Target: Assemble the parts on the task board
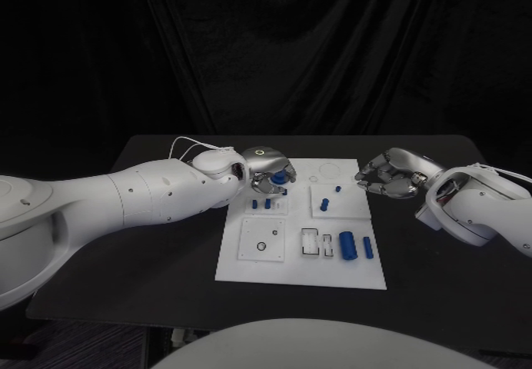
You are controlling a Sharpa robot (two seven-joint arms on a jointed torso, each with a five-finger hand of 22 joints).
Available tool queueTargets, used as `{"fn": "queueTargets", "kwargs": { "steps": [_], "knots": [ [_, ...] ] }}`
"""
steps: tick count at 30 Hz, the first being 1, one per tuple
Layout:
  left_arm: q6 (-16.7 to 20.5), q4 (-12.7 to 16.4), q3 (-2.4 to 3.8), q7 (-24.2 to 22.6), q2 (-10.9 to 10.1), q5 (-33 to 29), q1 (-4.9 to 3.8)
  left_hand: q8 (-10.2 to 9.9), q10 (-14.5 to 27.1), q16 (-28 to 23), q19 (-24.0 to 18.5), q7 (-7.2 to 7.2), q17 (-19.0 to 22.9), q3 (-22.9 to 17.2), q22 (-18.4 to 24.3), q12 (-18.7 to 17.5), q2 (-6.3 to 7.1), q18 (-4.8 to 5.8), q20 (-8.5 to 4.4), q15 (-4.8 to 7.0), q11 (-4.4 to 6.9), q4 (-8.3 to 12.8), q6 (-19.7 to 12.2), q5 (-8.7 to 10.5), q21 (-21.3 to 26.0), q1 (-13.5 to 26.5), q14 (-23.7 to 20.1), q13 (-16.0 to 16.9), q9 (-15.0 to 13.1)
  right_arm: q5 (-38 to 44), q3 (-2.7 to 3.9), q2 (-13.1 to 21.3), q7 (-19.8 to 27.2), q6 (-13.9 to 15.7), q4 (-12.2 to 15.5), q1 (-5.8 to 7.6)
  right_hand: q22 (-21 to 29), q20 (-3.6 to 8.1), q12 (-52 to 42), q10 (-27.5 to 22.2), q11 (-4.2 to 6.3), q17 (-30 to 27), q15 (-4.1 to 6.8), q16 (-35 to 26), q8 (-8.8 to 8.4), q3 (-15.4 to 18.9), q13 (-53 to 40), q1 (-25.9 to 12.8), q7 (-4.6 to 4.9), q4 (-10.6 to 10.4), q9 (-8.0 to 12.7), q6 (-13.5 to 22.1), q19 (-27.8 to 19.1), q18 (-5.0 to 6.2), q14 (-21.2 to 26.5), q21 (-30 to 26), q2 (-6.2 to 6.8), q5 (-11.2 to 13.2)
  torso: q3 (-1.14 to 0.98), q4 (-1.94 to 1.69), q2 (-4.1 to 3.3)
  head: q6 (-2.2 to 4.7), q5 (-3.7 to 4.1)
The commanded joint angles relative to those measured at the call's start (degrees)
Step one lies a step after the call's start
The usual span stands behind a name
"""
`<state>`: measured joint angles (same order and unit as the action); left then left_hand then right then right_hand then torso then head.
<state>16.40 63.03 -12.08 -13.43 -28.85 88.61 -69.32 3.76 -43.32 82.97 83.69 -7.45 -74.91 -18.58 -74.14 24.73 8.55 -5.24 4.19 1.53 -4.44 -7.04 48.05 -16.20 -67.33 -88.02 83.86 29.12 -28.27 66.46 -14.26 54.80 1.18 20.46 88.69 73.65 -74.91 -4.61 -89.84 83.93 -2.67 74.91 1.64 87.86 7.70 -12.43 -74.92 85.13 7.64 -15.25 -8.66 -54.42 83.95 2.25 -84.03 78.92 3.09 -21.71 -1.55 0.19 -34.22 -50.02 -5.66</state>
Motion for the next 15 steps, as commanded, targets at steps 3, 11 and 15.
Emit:
{"fn": "queueTargets", "kwargs": {
  "steps": [3,11,15],
  "knots": [
    [-2.4,-0.8,0.05,0.7,0.7,1.1,-0.02,0.1,-1.5,-0.7,1.3,0.07,-0.9,-1.2,0.5,-1.9,0.5,0.31,-0.41,0.47,-0.03,0.2,1.2,0.02,1.1,1.3,1.9,-2.1,1.0,0.0,0.05,0.0,-1.0,-0.4,0.1,-0.14,-11.3,-0.38,0.3,5.3,-0.28,12.3,-0.49,-0.2,-0.1,-0.4,-14.5,0.6,-0.03,0.0,0.1,-0.3,0.9,0.57,-5.2,-0.3,0.02,-0.2,-0.03,0.01,-0.02,0.02,-0.04],
    [-2.8,-2.1,0.04,0.8,1.6,1.1,0.0,-0.1,-2.3,-1.3,1.6,0.1,0.2,-2.6,0.7,-4.9,0.89,0.23,-0.63,0.67,0.02,1.2,1.7,-0.03,1.5,1.5,2.0,-5.1,2.5,0.0,0.05,-0.1,-1.1,-0.7,0.1,-0.14,-11.3,-0.36,0.9,4.6,-0.21,12.2,-0.44,-0.3,0.04,-0.5,-13.8,0.6,-0.12,0.0,0.0,-0.6,0.9,0.6,-5.1,-0.4,0.05,-0.2,0.01,-0.02,-0.06,0.02,0.13],
    [-3.1,-2.8,0.03,1.2,2.0,1.1,0.02,0.0,-2.3,-1.5,1.3,0.12,0.7,-2.9,1.3,-5.8,0.95,0.05,-0.65,0.67,0.03,1.4,1.8,0.34,2.5,1.8,1.9,-6.1,3.0,0.0,0.05,-0.1,-1.2,-0.8,0.1,-0.14,-11.3,-0.35,1.2,4.1,-0.18,12.1,-0.42,-0.4,0.08,-0.6,-13.3,0.6,-0.14,0.0,0.0,-0.7,0.9,0.62,-5.1,-0.5,0.05,-0.2,0.02,-0.01,-0.11,0.02,0.14]
  ]
}}
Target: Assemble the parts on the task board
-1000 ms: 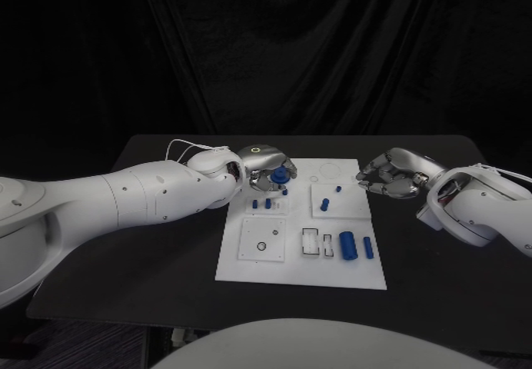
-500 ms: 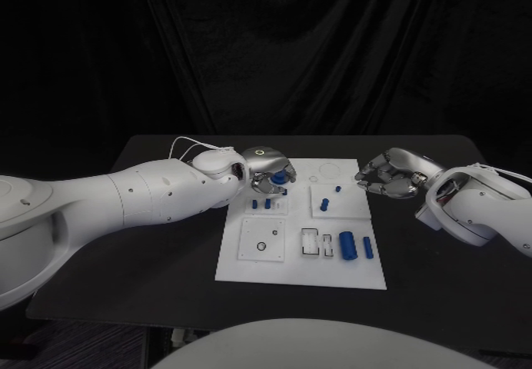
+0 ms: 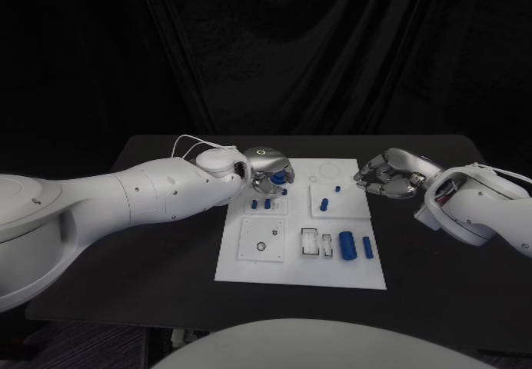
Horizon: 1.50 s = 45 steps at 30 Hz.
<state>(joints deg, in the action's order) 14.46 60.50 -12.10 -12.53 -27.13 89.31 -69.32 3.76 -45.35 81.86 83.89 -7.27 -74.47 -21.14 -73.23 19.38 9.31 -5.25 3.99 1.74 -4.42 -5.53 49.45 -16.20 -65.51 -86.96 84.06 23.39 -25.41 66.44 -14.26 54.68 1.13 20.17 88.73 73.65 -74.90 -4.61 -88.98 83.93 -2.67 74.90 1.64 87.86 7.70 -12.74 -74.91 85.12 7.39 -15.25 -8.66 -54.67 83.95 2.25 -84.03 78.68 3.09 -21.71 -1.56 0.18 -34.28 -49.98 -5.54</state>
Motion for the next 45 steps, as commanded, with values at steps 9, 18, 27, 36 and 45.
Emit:
{"fn": "queueTargets", "kwargs": {
  "steps": [9,18,27,36,45],
  "knots": [
    [-2.3,-2.0,0.04,1.4,1.4,0.4,0.29,0.2,0.1,-0.9,0.7,0.25,1.2,-0.2,1.3,-1.7,-0.05,-0.19,-0.45,0.48,0.04,0.0,1.3,1.38,2.2,1.3,1.4,-1.8,0.7,0.0,0.05,-0.2,-1.1,-0.6,0.0,-0.14,-11.2,-0.31,0.8,3.4,-0.13,11.8,-0.37,-0.5,0.1,-0.4,-12.8,0.6,0.07,0.0,0.0,-0.5,0.7,0.69,-5.0,-0.5,0.09,-0.2,0.03,0.0,-0.08,-0.02,-0.01],
    [-3.1,-3.3,0.04,1.8,2.3,0.4,0.98,0.3,0.0,-1.0,0.7,0.29,1.6,-0.2,1.3,-1.9,-0.24,-0.19,-0.44,0.47,0.06,0.1,1.7,1.47,2.3,1.4,1.3,-2.1,0.8,0.0,0.05,-0.3,-1.2,-0.7,-0.1,-0.14,-11.1,-0.29,1.0,3.3,-0.1,11.7,-0.35,-0.6,0.1,-0.4,-12.6,0.5,0.05,0.0,0.0,-0.5,0.7,0.7,-5.0,-0.6,0.1,-0.2,0.02,0.04,-0.09,-0.02,0.15],
    [-3.6,-4.6,0.05,1.6,3.0,0.4,1.66,0.3,-0.7,-1.1,0.7,0.41,1.7,-0.3,1.5,-2.0,-0.49,-0.23,-0.46,0.5,0.11,0.1,2.1,1.64,2.6,1.5,1.2,-2.5,0.9,0.0,0.05,-0.5,-1.2,-0.9,-0.2,-0.14,-11.1,-0.28,1.1,3.1,-0.08,11.6,-0.33,-0.7,0.12,-0.5,-12.4,0.5,0.04,0.0,0.0,-0.5,0.7,0.72,-5.0,-0.6,0.11,-0.3,0.03,0.04,-0.1,-0.02,0.34],
    [-2.8,-4.9,0.05,0.9,3.4,0.4,1.96,0.3,-2.3,-1.0,0.6,0.67,1.7,-0.6,1.8,-1.8,-1.07,-0.29,-0.53,0.6,0.3,0.2,2.6,1.46,3.1,1.7,1.2,-3.0,1.2,0.0,0.05,-0.7,-1.3,-1.2,-0.3,-0.14,-11.1,-0.26,1.2,3.0,-0.06,11.5,-0.31,-0.8,0.12,-0.5,-12.3,0.5,0.02,0.0,0.0,-0.6,0.6,0.75,-4.9,-0.8,0.11,-0.3,0.03,0.0,-0.11,-0.02,0.51],
    [-1.5,-5.0,0.05,0.3,3.6,0.4,2.02,0.3,-3.7,-1.0,0.8,1.06,1.8,-0.8,1.7,-1.7,-1.46,-0.27,-0.66,0.78,0.61,0.3,3.2,1.3,3.1,1.7,1.2,-3.4,1.4,0.0,0.05,-0.8,-1.4,-1.6,-0.4,-0.15,-11.0,-0.25,1.2,2.9,-0.05,11.4,-0.3,-0.9,0.12,-0.5,-12.2,0.5,0.01,0.0,0.0,-0.6,0.6,0.79,-4.9,-0.9,0.11,-0.3,0.03,-0.01,-0.11,-0.02,0.5]
  ]
}}
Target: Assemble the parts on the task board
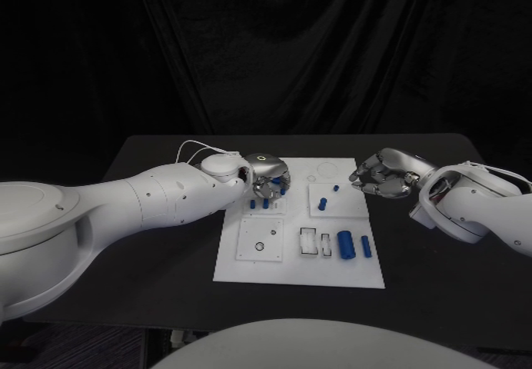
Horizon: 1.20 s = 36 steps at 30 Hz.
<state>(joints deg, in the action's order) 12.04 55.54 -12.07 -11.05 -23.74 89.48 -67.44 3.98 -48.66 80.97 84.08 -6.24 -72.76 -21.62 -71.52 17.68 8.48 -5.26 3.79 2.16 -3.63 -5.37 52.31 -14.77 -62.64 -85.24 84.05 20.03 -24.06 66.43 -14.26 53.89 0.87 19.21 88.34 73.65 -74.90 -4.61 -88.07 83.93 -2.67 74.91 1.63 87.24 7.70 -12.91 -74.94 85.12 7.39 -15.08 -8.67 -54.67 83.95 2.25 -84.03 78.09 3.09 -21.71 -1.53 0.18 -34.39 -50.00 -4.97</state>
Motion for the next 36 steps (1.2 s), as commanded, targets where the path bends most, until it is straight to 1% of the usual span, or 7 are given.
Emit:
{"fn": "queueTargets", "kwargs": {
  "steps": [1,11,15,16,17,25,36],
  "knots": [
    [1.0,0.0,0.02,-1.2,0.2,0.3,0.15,0.0,-0.6,-0.1,0.5,0.11,0.1,-0.3,0.2,0.0,-0.61,-0.3,-0.49,0.39,-0.14,0.1,0.1,-0.04,0.5,0.1,1.2,-0.1,0.1,0.0,0.04,0.0,-1.2,-0.7,-0.1,-0.14,-11.0,-0.25,0.3,2.9,-0.06,11.4,-0.3,-0.3,0.12,-0.4,-12.2,0.5,0.01,-0.1,0.0,-0.6,0.6,0.79,-4.9,-0.3,0.11,-0.3,0.0,0.0,-0.01,0.0,-0.08],
    [1.4,-0.1,0.02,-1.1,0.3,0.3,0.16,0.1,-2.4,-0.2,0.5,0.37,0.5,-0.7,0.5,0.2,-1.01,-0.36,-0.64,0.57,0.13,0.4,0.5,0.01,1.0,0.0,1.1,-0.5,0.3,0.0,0.04,-0.2,-1.4,-1.2,-0.1,-0.15,-11.0,-0.21,0.3,2.9,-0.01,11.4,-0.26,-0.3,0.22,-0.5,-12.2,0.5,-0.05,-0.1,0.0,-0.8,0.5,0.81,-4.9,-0.5,0.07,-0.2,-0.01,-0.02,0.0,0.0,-0.08],
    [1.7,-0.1,0.02,-1.2,0.3,0.3,0.17,0.5,-3.5,-0.3,0.5,0.65,0.6,-0.8,0.6,0.2,-1.24,-0.38,-0.73,0.64,0.2,0.7,1.4,0.0,1.3,-0.1,1.1,-0.8,0.2,0.0,0.04,-0.1,-1.5,-1.4,-0.1,-0.15,-11.0,-0.21,0.3,2.9,-0.01,11.4,-0.26,-0.3,0.22,-0.5,-12.2,0.5,-0.05,-0.1,0.0,-0.8,0.5,0.81,-4.9,-0.5,0.07,-0.2,-0.01,-0.02,0.0,0.0,-0.1],
    [1.9,-0.1,0.02,-1.2,0.2,0.3,0.17,1.4,-4.9,-0.2,0.5,0.52,0.6,-0.8,0.6,0.6,-1.65,-0.39,-0.83,0.81,0.51,0.9,3.2,0.0,1.3,-0.3,1.0,-0.8,-0.3,0.0,0.04,-0.1,-1.6,-1.4,-0.1,-0.15,-11.0,-0.21,0.3,2.9,-0.01,11.4,-0.26,-0.3,0.22,-0.5,-12.2,0.5,-0.05,-0.1,0.0,-0.8,0.5,0.81,-4.9,-0.5,0.07,-0.2,-0.01,-0.02,-0.01,0.0,-0.11],
    [2.0,0.0,0.02,-1.3,0.2,0.3,0.17,1.7,-5.3,-0.2,0.5,0.49,0.6,-0.8,0.7,0.7,-1.76,-0.4,-0.9,0.88,0.61,1.0,3.6,-0.03,1.4,-0.4,1.0,-0.8,-0.4,0.0,0.04,-0.1,-1.6,-1.5,-0.1,-0.15,-11.0,-0.21,0.3,2.9,-0.01,11.4,-0.26,-0.3,0.22,-0.5,-12.2,0.5,-0.05,-0.1,0.0,-0.8,0.5,0.81,-4.9,-0.5,0.07,-0.2,-0.01,-0.01,0.0,0.0,-0.11],
    [4.4,0.2,0.02,-1.8,-0.2,0.3,0.18,3.1,-8.3,0.0,0.5,0.78,0.5,-0.3,0.9,1.2,-2.72,-0.46,-1.33,1.34,1.23,1.8,6.3,-0.32,2.0,-0.7,1.1,-0.9,-1.3,0.0,0.04,-0.1,-1.7,-1.6,-0.1,-0.15,-11.0,-0.2,0.3,3.1,0.01,11.3,-0.24,-0.4,0.25,-0.5,-12.3,0.5,-0.07,-0.1,0.0,-0.8,0.5,0.81,-4.9,-0.4,0.08,-0.2,-0.01,-0.03,-0.02,0.0,-0.11],
    [7.8,1.4,0.01,-2.6,-1.9,0.3,0.25,3.5,-10.0,0.2,0.5,0.72,0.2,0.1,1.3,1.2,-3.3,-0.52,-1.49,1.43,1.33,2.3,7.5,-1.03,2.7,-0.7,1.3,-1.1,-1.8,0.0,0.04,0.1,-1.6,-1.5,0.0,-0.15,-11.0,-0.19,0.4,2.9,0.02,11.3,-0.23,-0.4,0.25,-0.5,-12.2,0.5,-0.08,-0.1,0.0,-0.9,0.5,0.82,-4.9,-0.5,0.1,-0.2,-0.02,-0.08,0.02,0.0,-0.06]
  ]
}}
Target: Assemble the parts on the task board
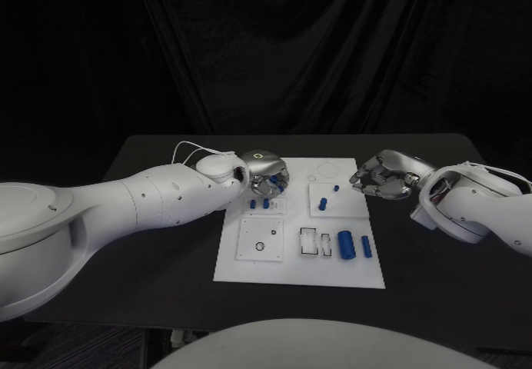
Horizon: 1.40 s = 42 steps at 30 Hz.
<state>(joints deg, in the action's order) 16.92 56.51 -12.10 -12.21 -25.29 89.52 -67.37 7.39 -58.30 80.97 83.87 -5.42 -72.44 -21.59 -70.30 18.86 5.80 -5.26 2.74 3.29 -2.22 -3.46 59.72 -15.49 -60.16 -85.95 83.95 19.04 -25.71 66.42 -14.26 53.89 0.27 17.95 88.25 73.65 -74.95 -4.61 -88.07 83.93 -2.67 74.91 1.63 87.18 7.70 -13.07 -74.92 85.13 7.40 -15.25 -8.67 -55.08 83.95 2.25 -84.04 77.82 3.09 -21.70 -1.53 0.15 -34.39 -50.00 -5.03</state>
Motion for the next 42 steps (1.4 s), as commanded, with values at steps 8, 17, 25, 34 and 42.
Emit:
{"fn": "queueTargets", "kwargs": {
  "steps": [8,17,25,34,42],
  "knots": [
    [4.8,3.2,0.03,-1.5,-3.5,0.2,0.24,0.0,-0.4,0.2,0.7,-0.29,-0.2,0.1,0.1,-0.2,-0.6,-0.5,-0.41,0.22,-0.24,0.4,0.1,-0.58,0.3,0.2,1.4,-0.3,-0.1,0.0,0.04,0.5,-1.0,-0.1,0.2,-0.15,-10.9,-0.19,0.4,2.9,0.02,11.3,-0.23,-0.4,0.25,-0.3,-12.2,0.5,-0.08,0.1,0.0,-0.4,0.5,0.82,-4.9,-0.3,0.1,-0.2,-0.01,-0.05,0.02,0.0,0.18],
    [4.8,7.6,0.05,-0.7,-8.2,0.2,0.16,-0.7,0.2,0.3,0.7,-0.55,-0.2,0.0,0.3,-1.5,-0.57,-0.51,-0.23,-0.06,-0.61,0.3,-0.2,-0.9,0.7,0.8,1.5,-1.3,0.1,0.0,0.04,0.9,-1.1,-0.2,0.2,-0.15,-10.9,-0.17,0.5,2.8,0.03,11.2,-0.21,-0.4,0.22,-0.3,-12.0,0.5,-0.07,0.1,0.0,-0.4,0.5,0.84,-4.9,-0.4,0.16,-0.2,0.0,-0.05,0.01,0.0,-0.2],
    [3.7,8.7,0.04,-0.1,-9.8,0.2,0.12,-0.8,0.2,0.3,0.7,-0.55,0.0,0.1,0.6,-2.0,-0.57,-0.59,-0.16,-0.12,-0.66,0.0,-0.1,-0.98,1.3,1.3,1.5,-1.7,0.1,0.0,0.04,0.9,-1.2,-0.3,0.1,-0.23,-10.9,-0.17,0.5,2.8,0.03,11.2,-0.21,-0.4,0.22,-0.3,-12.0,0.5,-0.07,0.1,0.0,-0.4,0.5,0.84,-4.9,-0.4,0.16,-0.2,-0.01,-0.06,0.04,0.0,-0.45],
    [3.1,8.9,0.03,0.5,-10.3,0.2,0.11,-0.9,-0.2,0.3,0.6,-0.55,0.0,0.1,0.7,-2.1,-0.6,-0.61,-0.11,-0.16,-0.63,0.0,0.1,-0.99,1.4,1.4,1.5,-1.9,0.1,0.0,0.04,1.2,-1.3,-0.4,0.2,-0.29,-10.9,-0.16,0.5,2.7,0.03,11.1,-0.21,-0.5,0.22,-0.3,-12.0,0.4,-0.08,0.1,0.0,-0.4,0.4,0.87,-4.8,-0.5,0.15,-0.2,-0.1,-0.67,0.41,0.0,0.21],
    [2.7,8.5,0.02,0.9,-10.1,0.2,0.12,-0.9,-0.4,0.2,0.6,-0.55,0.2,0.1,1.0,-2.1,-0.58,-0.68,-0.09,-0.2,-0.61,0.1,0.2,-1.02,1.9,1.3,1.4,-2.0,0.1,0.0,0.04,1.2,-1.3,-0.5,0.2,-0.32,-10.9,-0.16,0.5,2.7,0.03,11.1,-0.21,-0.5,0.22,-0.3,-12.0,0.4,-0.08,0.1,0.0,-0.4,0.4,0.87,-4.8,-0.5,0.15,-0.2,-0.07,-0.67,0.37,0.0,0.34]
  ]
}}
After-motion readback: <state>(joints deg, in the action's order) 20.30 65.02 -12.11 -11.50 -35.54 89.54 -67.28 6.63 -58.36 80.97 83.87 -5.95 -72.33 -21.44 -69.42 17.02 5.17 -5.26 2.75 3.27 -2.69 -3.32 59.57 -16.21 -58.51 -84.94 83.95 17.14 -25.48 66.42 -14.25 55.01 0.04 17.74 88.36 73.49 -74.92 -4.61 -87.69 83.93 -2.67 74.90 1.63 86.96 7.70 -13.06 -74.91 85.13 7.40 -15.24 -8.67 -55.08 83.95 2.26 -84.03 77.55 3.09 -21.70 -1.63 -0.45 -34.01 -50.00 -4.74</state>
